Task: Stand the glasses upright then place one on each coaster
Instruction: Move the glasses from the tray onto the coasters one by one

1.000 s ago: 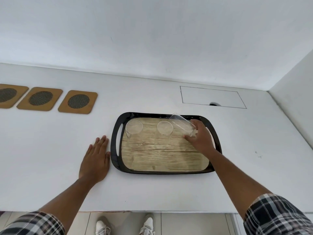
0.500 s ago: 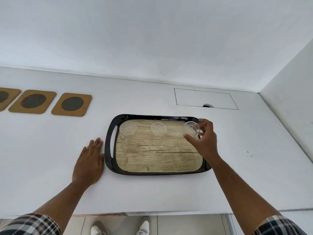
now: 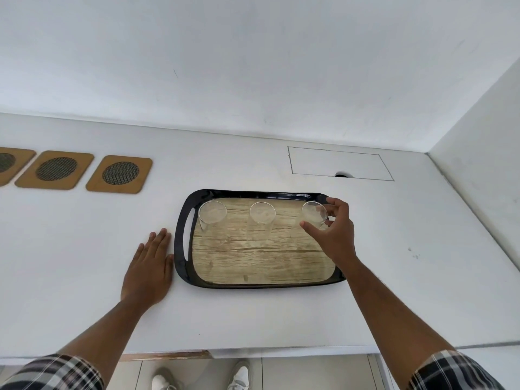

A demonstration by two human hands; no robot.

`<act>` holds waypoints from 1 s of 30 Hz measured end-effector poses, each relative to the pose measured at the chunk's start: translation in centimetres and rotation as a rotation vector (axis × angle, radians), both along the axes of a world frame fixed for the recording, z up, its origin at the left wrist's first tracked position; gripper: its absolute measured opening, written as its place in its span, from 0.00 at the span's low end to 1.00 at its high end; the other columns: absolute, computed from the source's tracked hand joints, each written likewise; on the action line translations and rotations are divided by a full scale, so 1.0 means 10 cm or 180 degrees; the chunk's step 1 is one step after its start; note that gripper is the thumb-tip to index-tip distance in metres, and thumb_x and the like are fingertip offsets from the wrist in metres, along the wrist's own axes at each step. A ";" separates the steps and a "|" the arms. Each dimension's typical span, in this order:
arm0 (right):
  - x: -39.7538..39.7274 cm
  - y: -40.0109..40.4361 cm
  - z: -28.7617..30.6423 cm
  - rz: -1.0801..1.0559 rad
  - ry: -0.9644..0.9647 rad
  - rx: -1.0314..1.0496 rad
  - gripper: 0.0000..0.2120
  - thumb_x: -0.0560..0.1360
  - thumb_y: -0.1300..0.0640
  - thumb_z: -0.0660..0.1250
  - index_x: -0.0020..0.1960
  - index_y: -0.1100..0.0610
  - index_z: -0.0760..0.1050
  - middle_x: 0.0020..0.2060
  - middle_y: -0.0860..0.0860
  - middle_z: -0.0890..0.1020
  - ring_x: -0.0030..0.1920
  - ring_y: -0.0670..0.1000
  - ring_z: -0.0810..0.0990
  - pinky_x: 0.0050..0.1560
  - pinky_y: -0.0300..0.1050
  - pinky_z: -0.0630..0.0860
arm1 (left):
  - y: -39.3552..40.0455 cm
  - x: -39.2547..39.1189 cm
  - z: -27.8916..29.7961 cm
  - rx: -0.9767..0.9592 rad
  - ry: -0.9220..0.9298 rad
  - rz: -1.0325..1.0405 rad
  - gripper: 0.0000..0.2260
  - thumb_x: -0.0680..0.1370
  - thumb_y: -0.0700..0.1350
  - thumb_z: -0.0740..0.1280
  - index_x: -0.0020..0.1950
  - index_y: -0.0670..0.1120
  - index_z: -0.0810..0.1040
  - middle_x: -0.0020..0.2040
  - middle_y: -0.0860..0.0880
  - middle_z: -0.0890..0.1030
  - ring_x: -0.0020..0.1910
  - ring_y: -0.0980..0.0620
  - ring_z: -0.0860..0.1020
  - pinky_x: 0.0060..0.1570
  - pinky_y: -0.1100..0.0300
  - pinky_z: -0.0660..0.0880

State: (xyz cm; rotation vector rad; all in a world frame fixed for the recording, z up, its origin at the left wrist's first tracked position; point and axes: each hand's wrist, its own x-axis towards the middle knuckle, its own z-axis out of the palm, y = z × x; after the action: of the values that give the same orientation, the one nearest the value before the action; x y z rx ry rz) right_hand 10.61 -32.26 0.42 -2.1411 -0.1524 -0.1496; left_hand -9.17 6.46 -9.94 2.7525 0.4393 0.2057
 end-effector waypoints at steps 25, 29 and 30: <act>-0.39 0.59 0.28 0.0308 -0.1178 -0.0355 0.39 0.65 0.40 0.82 0.69 0.53 0.73 0.63 0.45 0.77 0.67 0.51 0.73 0.67 0.57 0.73 | 0.06 0.03 0.04 -0.0238 0.0123 -0.0059 0.28 0.81 0.54 0.48 0.81 0.45 0.55 0.81 0.49 0.56 0.80 0.50 0.50 0.77 0.53 0.49; -0.51 0.97 0.30 0.0594 -0.1232 -0.0276 0.36 0.66 0.41 0.81 0.67 0.54 0.74 0.63 0.47 0.79 0.67 0.51 0.74 0.69 0.54 0.71 | 0.13 -0.01 0.11 -0.0357 0.0106 -0.0020 0.27 0.83 0.48 0.57 0.81 0.45 0.53 0.82 0.49 0.54 0.80 0.52 0.49 0.76 0.56 0.46; -0.54 1.07 0.30 0.0652 -0.1273 -0.0274 0.35 0.66 0.42 0.81 0.67 0.54 0.75 0.63 0.47 0.79 0.67 0.51 0.74 0.70 0.54 0.70 | 0.17 -0.03 0.13 -0.0347 0.0070 -0.0015 0.27 0.83 0.47 0.58 0.81 0.45 0.54 0.82 0.49 0.54 0.80 0.51 0.50 0.76 0.56 0.46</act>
State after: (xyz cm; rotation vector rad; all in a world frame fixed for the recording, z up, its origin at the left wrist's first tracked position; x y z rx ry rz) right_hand 5.20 -21.52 3.40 -2.1432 -0.6178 -0.4570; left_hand -9.50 8.16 -8.66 2.6511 0.4368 0.1458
